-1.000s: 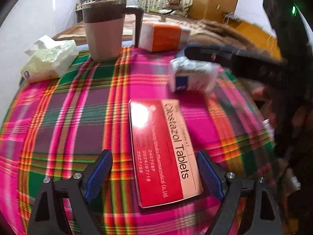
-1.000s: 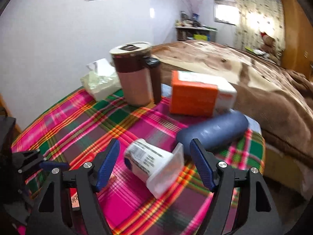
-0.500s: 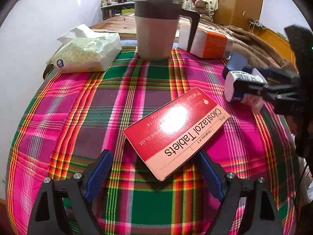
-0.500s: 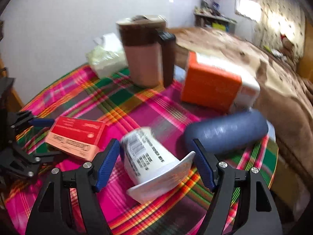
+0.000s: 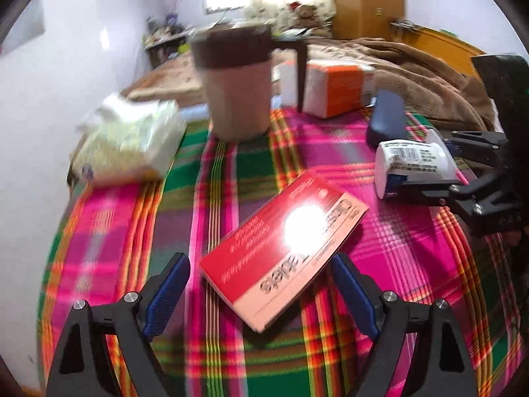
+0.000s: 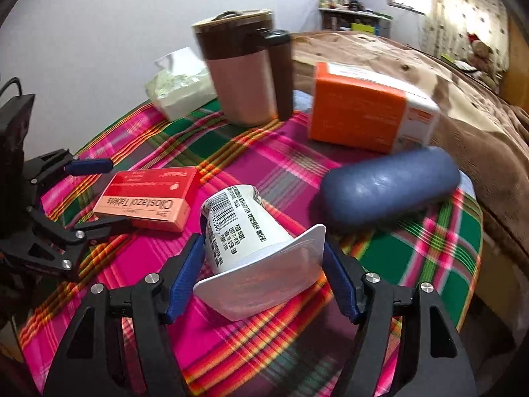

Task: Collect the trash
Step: 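Grasp the red Cilostazol Tablets box with the left tool while the right tool grasps the yogurt cup, then carry the tablet box and yogurt cup over the bin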

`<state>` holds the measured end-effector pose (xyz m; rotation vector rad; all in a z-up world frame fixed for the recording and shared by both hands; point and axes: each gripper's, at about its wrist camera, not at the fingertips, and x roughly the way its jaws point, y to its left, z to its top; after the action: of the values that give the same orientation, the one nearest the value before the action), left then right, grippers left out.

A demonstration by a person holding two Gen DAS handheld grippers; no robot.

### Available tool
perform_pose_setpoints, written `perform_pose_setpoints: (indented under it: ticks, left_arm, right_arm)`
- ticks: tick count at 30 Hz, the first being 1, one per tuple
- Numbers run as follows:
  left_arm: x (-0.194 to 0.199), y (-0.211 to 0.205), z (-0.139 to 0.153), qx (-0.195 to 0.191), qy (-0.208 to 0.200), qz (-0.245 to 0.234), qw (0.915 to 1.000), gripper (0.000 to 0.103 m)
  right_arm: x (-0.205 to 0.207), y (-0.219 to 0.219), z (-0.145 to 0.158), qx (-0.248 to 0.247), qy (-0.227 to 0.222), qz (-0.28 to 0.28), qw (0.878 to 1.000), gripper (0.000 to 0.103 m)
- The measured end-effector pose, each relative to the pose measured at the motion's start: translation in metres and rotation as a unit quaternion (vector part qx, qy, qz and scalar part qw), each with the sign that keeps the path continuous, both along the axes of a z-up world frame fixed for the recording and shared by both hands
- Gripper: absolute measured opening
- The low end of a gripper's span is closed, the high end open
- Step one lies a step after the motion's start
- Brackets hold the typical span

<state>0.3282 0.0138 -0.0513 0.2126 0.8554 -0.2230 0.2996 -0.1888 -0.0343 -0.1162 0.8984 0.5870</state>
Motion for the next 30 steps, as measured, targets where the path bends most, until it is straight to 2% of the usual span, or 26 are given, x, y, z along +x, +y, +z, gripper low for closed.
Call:
perform_pose_setpoints:
  ticks: [5, 8, 10, 13, 19, 23, 30]
  left_arm:
    - [0.017, -0.007, 0.001, 0.006, 0.012, -0.055, 0.9984, 0.087]
    - [0.024, -0.015, -0.005, 0.024, 0.026, -0.076, 0.9964, 0.087]
    - [0.028, -0.017, -0.012, 0.029, 0.037, -0.073, 0.9962, 0.087]
    - [0.035, -0.012, -0.014, -0.004, 0.043, -0.048, 0.9979, 0.087]
    - [0.036, -0.006, -0.016, -0.018, 0.047, -0.034, 0.9982, 0.075]
    - [0.027, -0.005, -0.013, -0.018, 0.045, -0.016, 0.9987, 0.068]
    - [-0.001, -0.009, -0.001, -0.027, 0.031, -0.003, 0.9992, 0.067]
  right_arm:
    - [-0.001, -0.004, 0.001, 0.004, 0.005, 0.0, 1.0, 0.071]
    - [-0.002, -0.003, 0.0, 0.003, 0.004, 0.002, 1.0, 0.071]
    - [-0.002, -0.005, 0.0, 0.005, 0.003, -0.003, 1.0, 0.071]
    - [-0.003, -0.007, 0.0, 0.009, 0.003, -0.007, 1.0, 0.071]
    - [-0.009, -0.01, 0.003, 0.007, -0.01, -0.023, 1.0, 0.071]
    - [-0.018, -0.018, 0.008, 0.018, -0.017, -0.043, 0.999, 0.071]
    - [-0.042, -0.031, 0.022, 0.031, -0.029, -0.063, 0.997, 0.071]
